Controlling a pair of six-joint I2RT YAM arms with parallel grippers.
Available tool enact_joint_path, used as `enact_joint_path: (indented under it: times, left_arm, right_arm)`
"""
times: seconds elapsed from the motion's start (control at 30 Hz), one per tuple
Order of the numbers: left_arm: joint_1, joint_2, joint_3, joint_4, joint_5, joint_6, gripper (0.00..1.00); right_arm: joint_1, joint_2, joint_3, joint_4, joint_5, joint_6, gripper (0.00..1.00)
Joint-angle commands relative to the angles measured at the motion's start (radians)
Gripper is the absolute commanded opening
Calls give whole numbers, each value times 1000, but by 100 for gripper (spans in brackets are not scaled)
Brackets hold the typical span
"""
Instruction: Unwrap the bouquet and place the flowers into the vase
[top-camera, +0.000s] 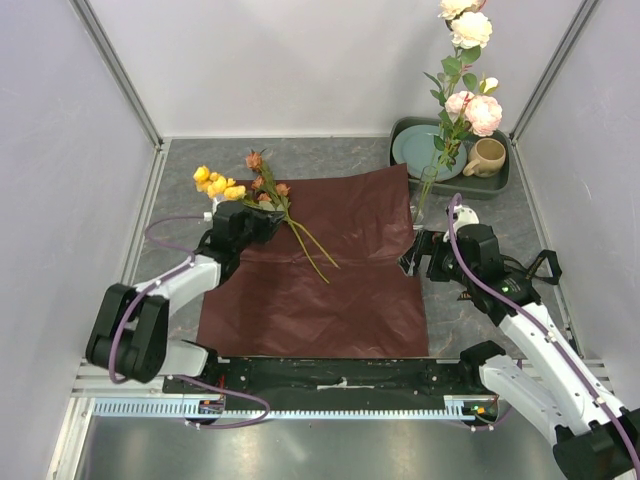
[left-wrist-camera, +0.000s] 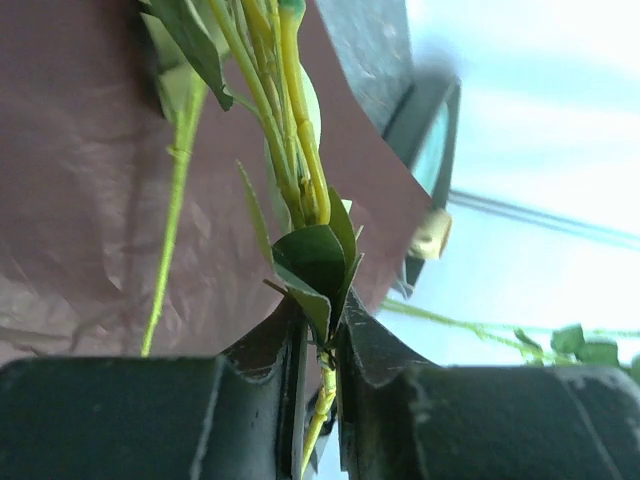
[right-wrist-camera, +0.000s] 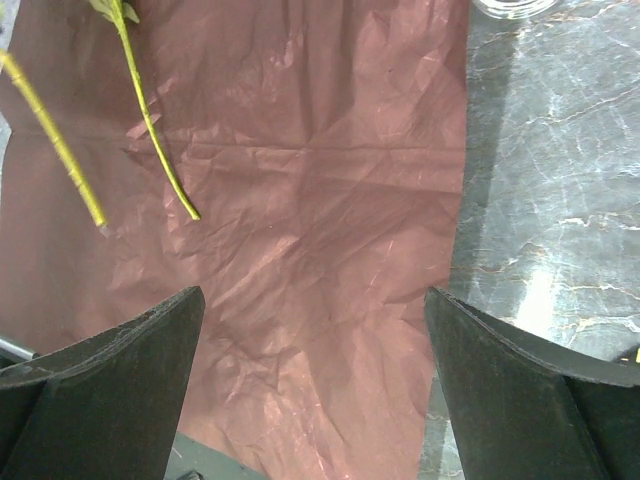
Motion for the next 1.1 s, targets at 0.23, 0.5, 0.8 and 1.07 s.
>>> enact_joint_path:
  times: [0.23, 0.5, 0.8, 1.07]
  left_arm:
    - [5, -284, -50, 78, 401, 429, 8]
    - [-15, -342, -42, 42, 789, 643, 9]
    - [-232, -353, 84, -250, 793, 983, 9]
    - [-265, -376, 105, -270, 820, 1019, 8]
  right_arm:
    - [-2, 47, 36, 84, -87, 19, 98]
    - [27, 119, 44, 300, -304, 141, 98]
    - [280, 337, 203, 443, -246, 157, 92]
    - [310, 417, 282, 615, -358, 224, 83]
